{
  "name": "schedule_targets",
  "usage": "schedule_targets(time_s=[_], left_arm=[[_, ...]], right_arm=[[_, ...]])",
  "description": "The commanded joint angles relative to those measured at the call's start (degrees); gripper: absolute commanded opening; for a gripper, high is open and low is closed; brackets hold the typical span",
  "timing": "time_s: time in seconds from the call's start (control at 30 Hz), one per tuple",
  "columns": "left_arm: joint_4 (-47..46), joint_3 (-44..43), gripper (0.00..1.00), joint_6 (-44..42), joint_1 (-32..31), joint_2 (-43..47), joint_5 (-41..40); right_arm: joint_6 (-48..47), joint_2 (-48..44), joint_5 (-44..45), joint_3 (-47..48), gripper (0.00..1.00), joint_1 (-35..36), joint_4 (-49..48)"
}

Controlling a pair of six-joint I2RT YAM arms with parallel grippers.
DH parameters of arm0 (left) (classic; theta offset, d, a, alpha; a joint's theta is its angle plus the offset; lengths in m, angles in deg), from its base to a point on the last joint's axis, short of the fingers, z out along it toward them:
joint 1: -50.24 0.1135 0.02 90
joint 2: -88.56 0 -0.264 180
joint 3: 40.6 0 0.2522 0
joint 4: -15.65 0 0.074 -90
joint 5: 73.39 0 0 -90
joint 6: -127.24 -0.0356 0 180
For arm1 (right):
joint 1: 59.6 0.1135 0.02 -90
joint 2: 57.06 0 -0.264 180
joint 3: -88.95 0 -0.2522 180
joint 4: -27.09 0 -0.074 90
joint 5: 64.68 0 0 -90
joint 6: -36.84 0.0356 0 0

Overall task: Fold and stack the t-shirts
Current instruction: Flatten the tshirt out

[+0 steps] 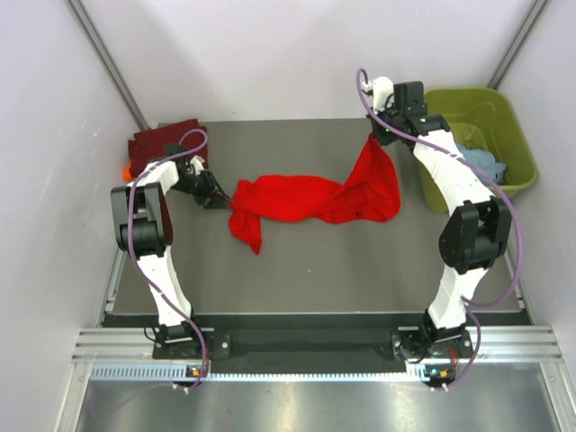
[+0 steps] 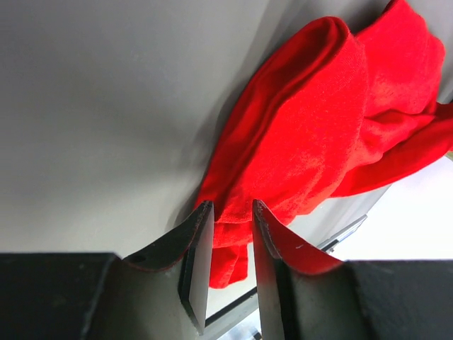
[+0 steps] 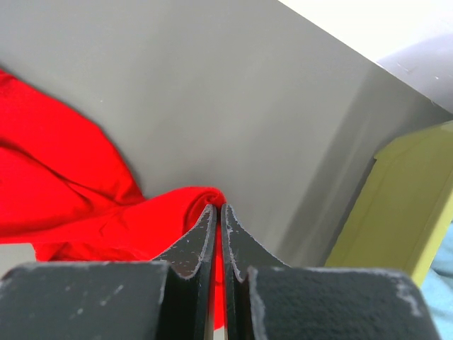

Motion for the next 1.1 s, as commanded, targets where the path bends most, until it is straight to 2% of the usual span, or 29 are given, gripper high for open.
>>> schedule_targets(time_s=[0.0,0.13,0.27,0.3,0.4,0.6,0.93,1.07], left_arm=[[0.27,0.09,0.33,-1.05,0.29,2.06,0.12],[-0.69,0.53,0.31,-0.43,0.29,1.80,0.73],[-0.70,0.26,0.17,-0.61,0.21,1.71,1.69],[-0.61,0.26,0.07,-0.61,0.29,1.80,1.70],[-0.61,0.44,0.00,-0.52,0.29,1.97,1.87],[-0.43,-0.52,0.00,-1.57,0.29,3.47,3.63],[7.12,-19.40,0.00,-12.90,0.12,10.14,2.67],[8.88,-22.94,0.00,-17.64,0.12,13.66,2.58]], right_arm=[[-0.41,-2.59,0.30,0.91,0.00,0.89,-2.27],[-0.41,-2.50,0.47,0.65,0.00,1.07,-2.36],[-0.59,-2.67,0.82,0.56,0.00,1.24,-2.36],[-0.59,-2.59,0.91,0.56,0.00,1.24,-2.36],[-0.67,-2.85,1.18,0.47,0.00,1.33,-2.45],[-1.02,-3.64,2.66,0.39,0.00,1.24,-2.71],[0.64,-11.81,9.26,0.56,0.00,-1.92,-4.73],[3.18,-16.29,8.30,0.03,0.00,-5.43,-4.12]])
